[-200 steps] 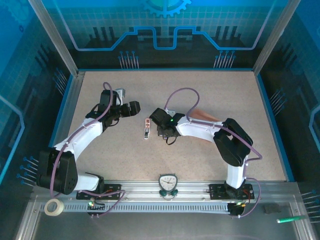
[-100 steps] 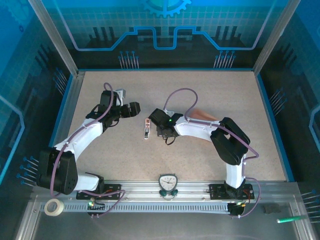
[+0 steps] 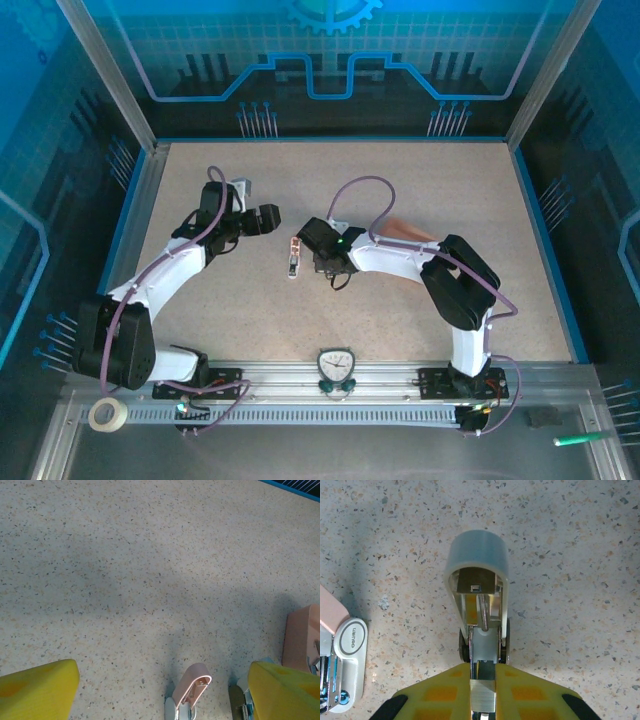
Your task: Load the staples into the stapler
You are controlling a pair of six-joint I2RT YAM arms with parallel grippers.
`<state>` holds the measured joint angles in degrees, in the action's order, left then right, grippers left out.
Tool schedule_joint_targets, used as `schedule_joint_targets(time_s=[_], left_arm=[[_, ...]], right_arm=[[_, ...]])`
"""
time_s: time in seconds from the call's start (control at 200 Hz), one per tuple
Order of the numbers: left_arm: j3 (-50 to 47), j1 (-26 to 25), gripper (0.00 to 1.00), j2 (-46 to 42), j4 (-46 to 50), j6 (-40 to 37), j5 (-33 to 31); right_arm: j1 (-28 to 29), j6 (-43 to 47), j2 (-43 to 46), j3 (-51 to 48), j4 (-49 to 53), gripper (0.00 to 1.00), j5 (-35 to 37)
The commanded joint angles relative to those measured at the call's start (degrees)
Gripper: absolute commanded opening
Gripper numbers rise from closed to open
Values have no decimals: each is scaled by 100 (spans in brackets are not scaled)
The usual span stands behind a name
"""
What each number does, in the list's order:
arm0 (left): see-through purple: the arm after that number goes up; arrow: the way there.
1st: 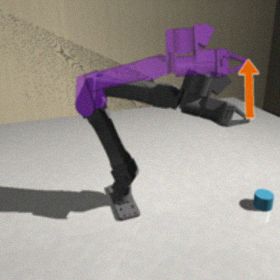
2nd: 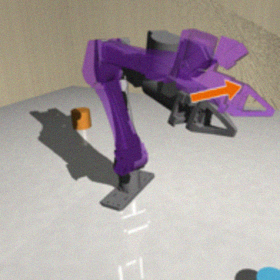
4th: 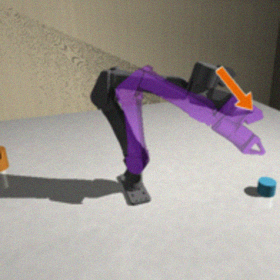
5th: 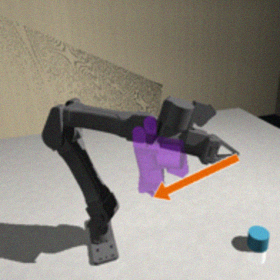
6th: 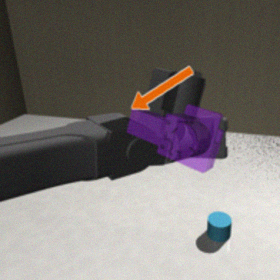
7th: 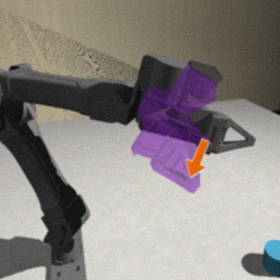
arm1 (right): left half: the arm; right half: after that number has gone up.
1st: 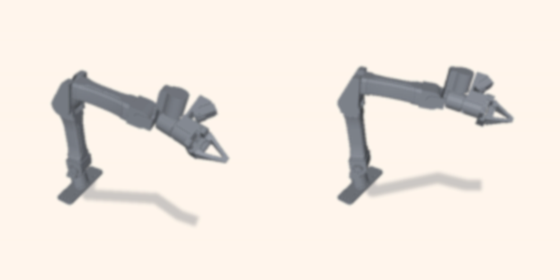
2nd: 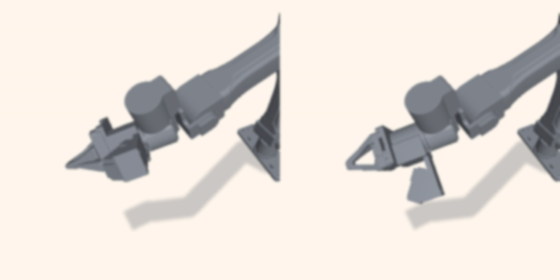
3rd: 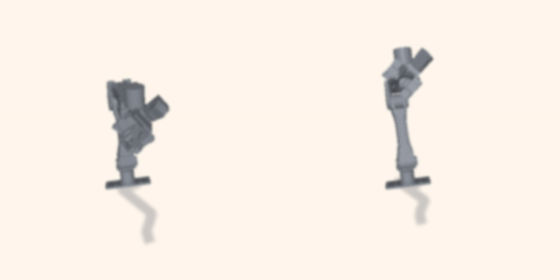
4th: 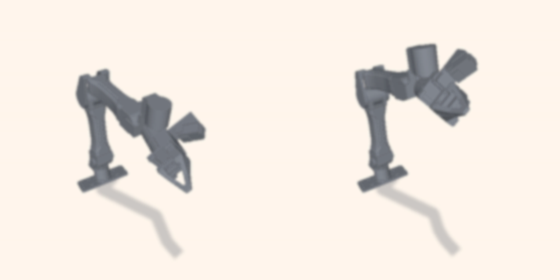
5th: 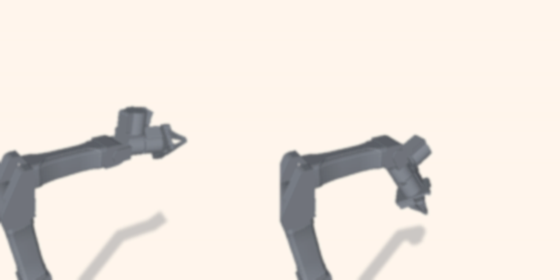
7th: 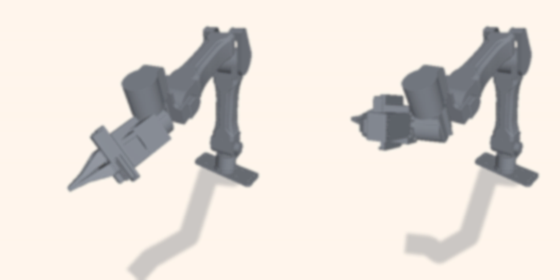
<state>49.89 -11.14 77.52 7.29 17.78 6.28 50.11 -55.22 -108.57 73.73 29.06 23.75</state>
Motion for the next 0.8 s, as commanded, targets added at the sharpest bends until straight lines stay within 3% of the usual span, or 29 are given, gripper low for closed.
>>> schedule_joint_targets(time_s=[0.0, 0.795], left_arm=[[-76, 41, 88, -174, -65, -142, 22], [-138, 35, 88, -100, -219, -126, 219]], right_arm=[[104, 36, 125, 32, 56, 16, 206], [122, 287, 276, 21, -45, 16, 288]])
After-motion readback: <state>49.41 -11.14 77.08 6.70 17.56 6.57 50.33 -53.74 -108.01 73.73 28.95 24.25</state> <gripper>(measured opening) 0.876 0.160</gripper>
